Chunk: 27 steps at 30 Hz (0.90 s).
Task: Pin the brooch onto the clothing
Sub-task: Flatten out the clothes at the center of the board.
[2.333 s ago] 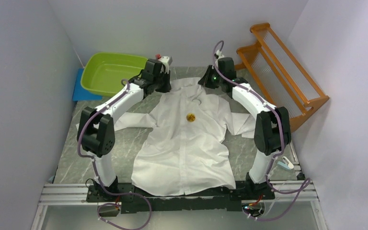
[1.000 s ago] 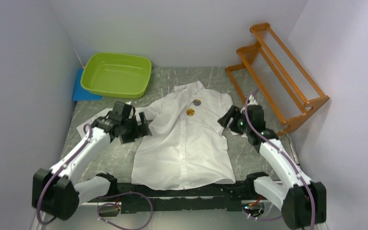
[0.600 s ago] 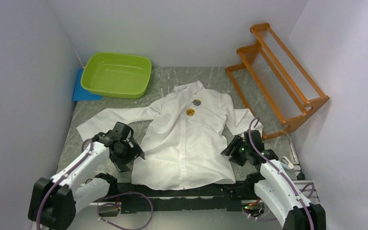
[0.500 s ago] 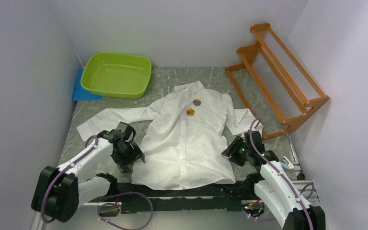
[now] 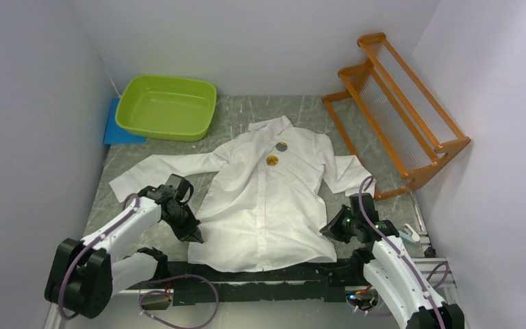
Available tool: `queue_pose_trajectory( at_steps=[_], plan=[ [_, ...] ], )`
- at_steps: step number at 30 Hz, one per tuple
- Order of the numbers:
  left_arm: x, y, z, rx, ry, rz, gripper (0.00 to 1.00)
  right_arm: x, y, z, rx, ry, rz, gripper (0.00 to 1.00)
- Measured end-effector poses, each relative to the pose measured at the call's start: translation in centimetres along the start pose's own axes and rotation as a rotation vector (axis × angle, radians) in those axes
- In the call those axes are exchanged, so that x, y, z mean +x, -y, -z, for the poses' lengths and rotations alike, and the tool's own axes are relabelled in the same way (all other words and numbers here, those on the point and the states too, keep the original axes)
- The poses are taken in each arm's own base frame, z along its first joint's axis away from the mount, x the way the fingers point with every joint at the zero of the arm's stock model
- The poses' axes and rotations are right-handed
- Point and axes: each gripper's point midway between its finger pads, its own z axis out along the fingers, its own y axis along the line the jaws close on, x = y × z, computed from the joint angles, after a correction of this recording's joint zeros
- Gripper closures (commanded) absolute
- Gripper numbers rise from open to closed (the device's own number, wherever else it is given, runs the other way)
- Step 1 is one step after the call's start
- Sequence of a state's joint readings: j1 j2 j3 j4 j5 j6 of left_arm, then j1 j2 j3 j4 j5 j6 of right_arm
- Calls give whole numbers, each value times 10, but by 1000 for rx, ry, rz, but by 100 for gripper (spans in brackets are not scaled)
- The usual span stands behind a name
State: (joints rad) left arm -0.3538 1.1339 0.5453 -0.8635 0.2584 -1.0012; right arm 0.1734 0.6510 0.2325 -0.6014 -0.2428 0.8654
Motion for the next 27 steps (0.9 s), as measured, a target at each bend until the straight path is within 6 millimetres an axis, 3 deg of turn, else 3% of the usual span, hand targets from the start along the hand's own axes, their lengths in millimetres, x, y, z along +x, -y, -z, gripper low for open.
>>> queue_pose_trajectory(
  at_steps=[7, 11, 13, 16, 18, 22, 27],
  plan=[
    [17, 9, 45, 113, 27, -5, 97, -8, -13, 34, -3, 51, -7, 100],
    [31, -4, 55, 99, 5, 10, 95, -13, -17, 52, -3, 94, -16, 97],
    [37, -13, 59, 70, -3, 16, 80, -10, -12, 56, 16, 100, -31, 80],
    [33, -14, 72, 63, 41, 5, 38, -4, -3, 61, 38, 106, -46, 56],
    [24, -8, 85, 75, 106, -13, 21, -4, -3, 64, 24, 116, -34, 47],
    [-4, 12, 107, 86, 232, -58, 15, -5, -18, 69, -51, 113, 28, 42],
    [-49, 48, 103, 48, 302, -150, 13, -6, -57, 67, -216, 49, 139, 37]
  ],
)
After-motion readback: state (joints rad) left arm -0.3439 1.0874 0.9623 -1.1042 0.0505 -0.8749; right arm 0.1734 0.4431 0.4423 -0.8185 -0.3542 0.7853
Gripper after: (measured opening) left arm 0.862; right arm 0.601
